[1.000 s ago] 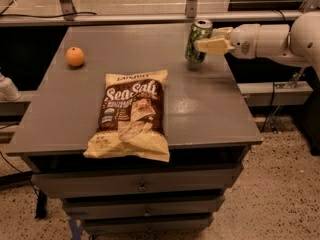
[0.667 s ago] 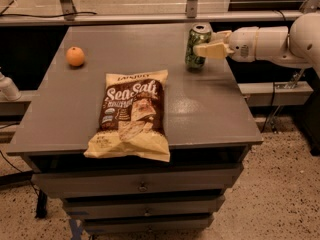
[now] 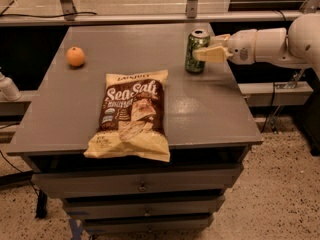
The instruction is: Place green can upright
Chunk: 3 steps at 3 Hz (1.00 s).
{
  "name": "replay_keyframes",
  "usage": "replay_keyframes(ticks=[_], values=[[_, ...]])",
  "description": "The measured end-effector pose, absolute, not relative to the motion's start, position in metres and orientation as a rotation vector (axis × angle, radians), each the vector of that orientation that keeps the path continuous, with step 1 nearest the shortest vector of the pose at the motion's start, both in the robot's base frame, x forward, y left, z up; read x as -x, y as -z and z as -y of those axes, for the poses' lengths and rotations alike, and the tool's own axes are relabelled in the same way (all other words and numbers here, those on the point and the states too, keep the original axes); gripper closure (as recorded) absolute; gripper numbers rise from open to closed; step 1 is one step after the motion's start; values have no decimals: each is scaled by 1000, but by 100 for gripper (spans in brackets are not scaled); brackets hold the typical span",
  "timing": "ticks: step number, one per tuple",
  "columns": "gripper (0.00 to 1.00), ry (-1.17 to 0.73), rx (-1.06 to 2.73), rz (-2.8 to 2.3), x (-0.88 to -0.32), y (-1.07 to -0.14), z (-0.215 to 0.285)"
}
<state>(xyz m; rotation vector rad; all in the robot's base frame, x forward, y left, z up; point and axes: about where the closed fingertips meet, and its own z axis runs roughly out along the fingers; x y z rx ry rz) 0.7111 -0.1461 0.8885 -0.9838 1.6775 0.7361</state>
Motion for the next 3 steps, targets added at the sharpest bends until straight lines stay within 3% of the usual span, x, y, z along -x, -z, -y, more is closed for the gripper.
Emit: replay_keyframes(ticks=[1,3], values=[[84,-750,991,-1691,-712,-886,146],[38,-769,992,-1706,-713,-882,146]])
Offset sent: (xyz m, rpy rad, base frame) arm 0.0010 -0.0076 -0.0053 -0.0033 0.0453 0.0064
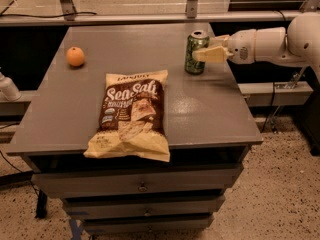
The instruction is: Place green can upright
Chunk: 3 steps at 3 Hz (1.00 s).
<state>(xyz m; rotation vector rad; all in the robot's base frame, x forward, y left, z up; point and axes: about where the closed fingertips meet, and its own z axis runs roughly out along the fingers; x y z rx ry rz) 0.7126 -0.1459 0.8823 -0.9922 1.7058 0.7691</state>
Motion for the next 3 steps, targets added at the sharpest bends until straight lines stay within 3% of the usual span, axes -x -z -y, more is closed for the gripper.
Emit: replay_keyframes(ticks=[1,2,3], values=[[14,-772,993,-1708,-713,-882,146],[0,-774,995,-1708,-713,-882,146],[0,-768,992,-1709,-712,-882,149]])
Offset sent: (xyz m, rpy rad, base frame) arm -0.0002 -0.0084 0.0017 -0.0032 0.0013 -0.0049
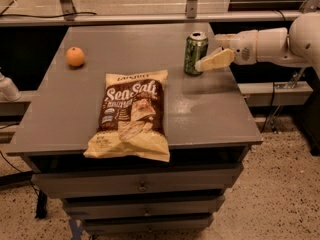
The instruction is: Place green can upright
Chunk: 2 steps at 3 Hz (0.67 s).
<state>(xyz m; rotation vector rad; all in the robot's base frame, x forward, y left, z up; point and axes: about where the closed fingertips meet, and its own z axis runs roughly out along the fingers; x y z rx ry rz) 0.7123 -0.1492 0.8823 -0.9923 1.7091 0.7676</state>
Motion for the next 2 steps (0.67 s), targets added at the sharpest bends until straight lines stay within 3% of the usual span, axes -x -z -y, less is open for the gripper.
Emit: replay_keyframes(ticks=[2], values=[[0,-562,892,-1698,-684,-920,218]])
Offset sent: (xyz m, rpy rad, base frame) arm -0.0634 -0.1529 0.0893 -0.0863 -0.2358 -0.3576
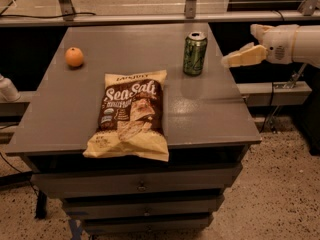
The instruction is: Place green can upright
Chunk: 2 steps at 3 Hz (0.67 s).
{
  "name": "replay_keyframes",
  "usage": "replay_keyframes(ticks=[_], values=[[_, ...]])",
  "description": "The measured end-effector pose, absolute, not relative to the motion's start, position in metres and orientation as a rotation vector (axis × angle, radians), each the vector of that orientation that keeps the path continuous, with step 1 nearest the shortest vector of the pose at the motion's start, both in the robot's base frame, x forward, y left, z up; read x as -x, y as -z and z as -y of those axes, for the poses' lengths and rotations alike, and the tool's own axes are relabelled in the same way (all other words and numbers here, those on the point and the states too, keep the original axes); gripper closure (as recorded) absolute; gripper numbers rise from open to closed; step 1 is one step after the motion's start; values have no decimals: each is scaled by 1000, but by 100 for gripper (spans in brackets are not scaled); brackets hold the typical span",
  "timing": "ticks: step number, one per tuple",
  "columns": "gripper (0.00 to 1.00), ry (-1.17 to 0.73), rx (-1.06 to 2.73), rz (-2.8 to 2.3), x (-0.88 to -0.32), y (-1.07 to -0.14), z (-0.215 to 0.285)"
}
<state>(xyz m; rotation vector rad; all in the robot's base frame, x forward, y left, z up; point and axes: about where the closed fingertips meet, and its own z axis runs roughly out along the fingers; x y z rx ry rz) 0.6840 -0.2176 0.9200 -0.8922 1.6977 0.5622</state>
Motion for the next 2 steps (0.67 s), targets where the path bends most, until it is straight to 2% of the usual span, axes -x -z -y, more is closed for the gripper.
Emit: replay_keyframes(ticks=[1,2], values=[[0,-393,818,-1647,-659,-960,265],[0,-360,789,-1646,-655,-965,281]])
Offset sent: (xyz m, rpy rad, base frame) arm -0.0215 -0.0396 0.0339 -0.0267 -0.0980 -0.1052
